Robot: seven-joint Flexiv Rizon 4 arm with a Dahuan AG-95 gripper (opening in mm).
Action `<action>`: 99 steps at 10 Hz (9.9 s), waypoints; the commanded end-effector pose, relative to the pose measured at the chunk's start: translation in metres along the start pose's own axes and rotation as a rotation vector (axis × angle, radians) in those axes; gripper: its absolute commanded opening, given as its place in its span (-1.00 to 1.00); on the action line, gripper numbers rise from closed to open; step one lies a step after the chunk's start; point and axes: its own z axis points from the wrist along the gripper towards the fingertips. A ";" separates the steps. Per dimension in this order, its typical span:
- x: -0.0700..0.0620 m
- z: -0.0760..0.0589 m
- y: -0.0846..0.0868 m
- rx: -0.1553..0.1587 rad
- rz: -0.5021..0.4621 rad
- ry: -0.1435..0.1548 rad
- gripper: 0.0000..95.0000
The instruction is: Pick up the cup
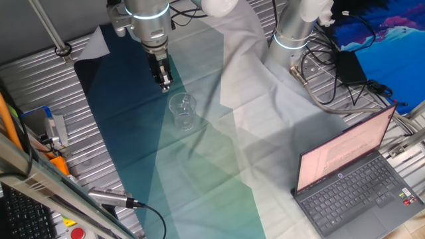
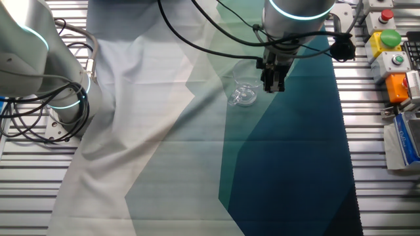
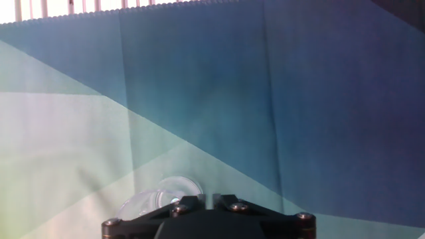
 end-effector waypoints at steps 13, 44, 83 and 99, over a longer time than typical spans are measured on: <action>0.000 0.000 0.000 0.003 0.000 -0.001 -1.00; 0.000 0.000 0.000 0.003 -0.002 -0.001 -1.00; -0.002 0.015 0.005 0.045 -0.723 0.034 1.00; 0.034 0.035 0.041 0.022 -0.651 -0.002 1.00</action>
